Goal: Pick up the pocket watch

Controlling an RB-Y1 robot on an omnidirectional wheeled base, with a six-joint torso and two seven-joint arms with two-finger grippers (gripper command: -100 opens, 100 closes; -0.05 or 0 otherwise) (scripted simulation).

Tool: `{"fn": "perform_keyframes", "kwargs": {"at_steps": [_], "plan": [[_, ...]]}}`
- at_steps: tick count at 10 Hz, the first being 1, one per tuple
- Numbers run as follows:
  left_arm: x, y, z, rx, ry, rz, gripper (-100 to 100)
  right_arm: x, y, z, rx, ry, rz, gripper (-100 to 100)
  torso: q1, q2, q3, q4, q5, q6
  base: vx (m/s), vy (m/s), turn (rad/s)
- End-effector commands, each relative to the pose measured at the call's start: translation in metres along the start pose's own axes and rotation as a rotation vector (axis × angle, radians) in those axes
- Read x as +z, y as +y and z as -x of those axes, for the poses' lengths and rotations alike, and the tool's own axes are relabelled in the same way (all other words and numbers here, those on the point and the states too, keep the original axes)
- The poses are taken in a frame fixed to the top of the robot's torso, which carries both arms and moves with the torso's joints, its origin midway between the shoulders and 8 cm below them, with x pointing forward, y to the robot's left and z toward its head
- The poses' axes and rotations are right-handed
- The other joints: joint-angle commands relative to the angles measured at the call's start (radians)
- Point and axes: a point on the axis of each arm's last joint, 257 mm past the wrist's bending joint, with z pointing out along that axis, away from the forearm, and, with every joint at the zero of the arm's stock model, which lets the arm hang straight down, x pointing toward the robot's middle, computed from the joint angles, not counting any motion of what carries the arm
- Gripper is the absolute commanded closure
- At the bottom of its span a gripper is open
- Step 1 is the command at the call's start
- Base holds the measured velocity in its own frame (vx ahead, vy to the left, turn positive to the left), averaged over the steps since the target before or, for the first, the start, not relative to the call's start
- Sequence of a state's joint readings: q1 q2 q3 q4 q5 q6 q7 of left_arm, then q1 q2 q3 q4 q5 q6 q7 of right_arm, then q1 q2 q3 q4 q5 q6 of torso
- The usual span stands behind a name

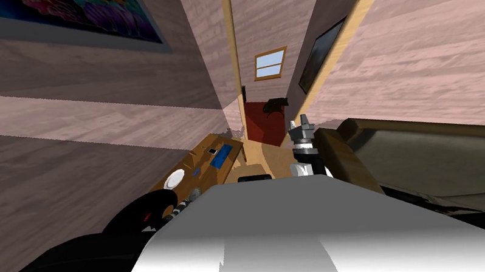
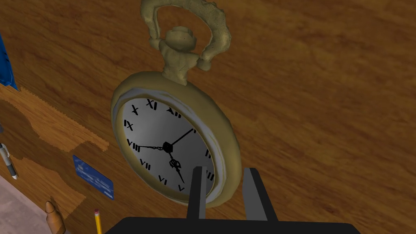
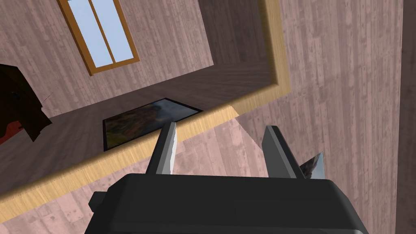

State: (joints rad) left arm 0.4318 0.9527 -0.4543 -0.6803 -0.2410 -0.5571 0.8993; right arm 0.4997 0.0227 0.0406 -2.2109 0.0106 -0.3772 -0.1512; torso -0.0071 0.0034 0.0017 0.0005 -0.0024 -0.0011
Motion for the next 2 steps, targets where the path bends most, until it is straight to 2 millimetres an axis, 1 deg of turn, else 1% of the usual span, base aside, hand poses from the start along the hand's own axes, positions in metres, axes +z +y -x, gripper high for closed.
{"fn": "perform_keyframes", "kwargs": {"at_steps": [1, 2], "plan": [[0.0000, 0.0000, 0.0000, 0.000, 0.000, 0.000, 100, 0.0000, 0.0000, 0.0000, 0.000, 0.000, 0.000, 0, 0.000, 0.000, 0.000, 0.000, 0.000, 0.000, -0.015, -0.027, 0.011], [-0.0004, -0.0001, 0.0005, -0.002, 0.000, 0.001, 0, 0.0000, 0.0000, 0.0000, 0.000, 0.000, 0.000, 0, 0.002, -0.001, 0.000, 0.000, 0.001, 0.000, -0.003, -0.007, 0.001]]}}
